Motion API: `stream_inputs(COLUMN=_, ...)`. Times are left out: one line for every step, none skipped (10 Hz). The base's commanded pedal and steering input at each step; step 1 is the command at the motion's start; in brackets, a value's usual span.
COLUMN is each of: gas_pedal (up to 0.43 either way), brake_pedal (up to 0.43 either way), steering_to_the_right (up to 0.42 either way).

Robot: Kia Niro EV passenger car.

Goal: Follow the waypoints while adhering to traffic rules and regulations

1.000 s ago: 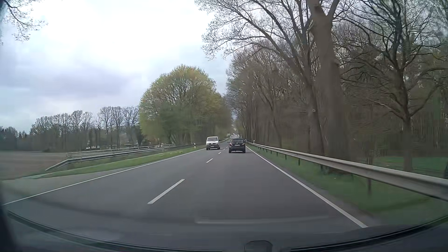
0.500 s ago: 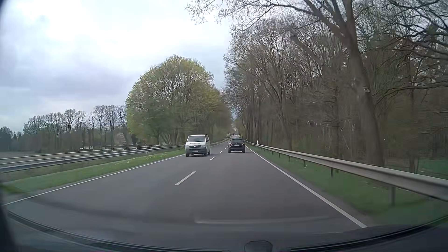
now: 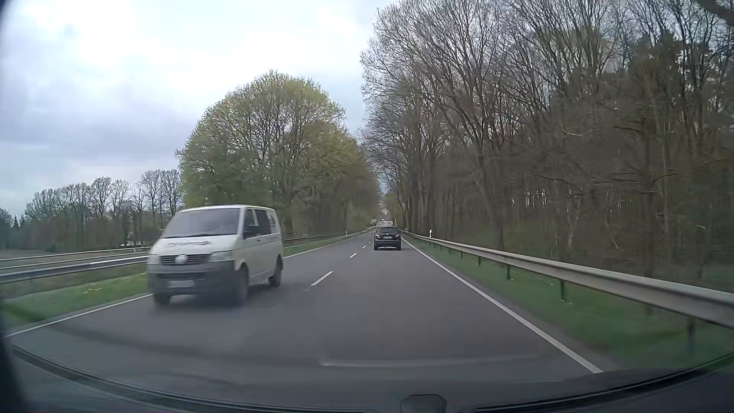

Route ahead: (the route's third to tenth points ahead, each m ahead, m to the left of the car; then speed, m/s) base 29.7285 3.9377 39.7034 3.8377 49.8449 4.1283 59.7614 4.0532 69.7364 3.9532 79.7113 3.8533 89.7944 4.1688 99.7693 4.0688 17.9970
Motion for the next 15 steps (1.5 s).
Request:
stream_inputs(gas_pedal=0.138, brake_pedal=0.000, steering_to_the_right=-0.003)
stream_inputs(gas_pedal=0.138, brake_pedal=0.000, steering_to_the_right=-0.003)
stream_inputs(gas_pedal=0.138, brake_pedal=0.006, steering_to_the_right=-0.002)
stream_inputs(gas_pedal=0.138, brake_pedal=0.000, steering_to_the_right=-0.003)
stream_inputs(gas_pedal=0.150, brake_pedal=0.000, steering_to_the_right=-0.002)
stream_inputs(gas_pedal=0.150, brake_pedal=0.006, steering_to_the_right=-0.002)
stream_inputs(gas_pedal=0.150, brake_pedal=0.006, steering_to_the_right=-0.002)
stream_inputs(gas_pedal=0.150, brake_pedal=0.000, steering_to_the_right=-0.002)
stream_inputs(gas_pedal=0.150, brake_pedal=0.000, steering_to_the_right=-0.001)
stream_inputs(gas_pedal=0.150, brake_pedal=0.000, steering_to_the_right=-0.001)
stream_inputs(gas_pedal=0.150, brake_pedal=0.000, steering_to_the_right=-0.001)
stream_inputs(gas_pedal=0.150, brake_pedal=0.000, steering_to_the_right=-0.001)
stream_inputs(gas_pedal=0.150, brake_pedal=0.000, steering_to_the_right=-0.001)
stream_inputs(gas_pedal=0.157, brake_pedal=0.000, steering_to_the_right=-0.001)
stream_inputs(gas_pedal=0.157, brake_pedal=0.000, steering_to_the_right=-0.001)
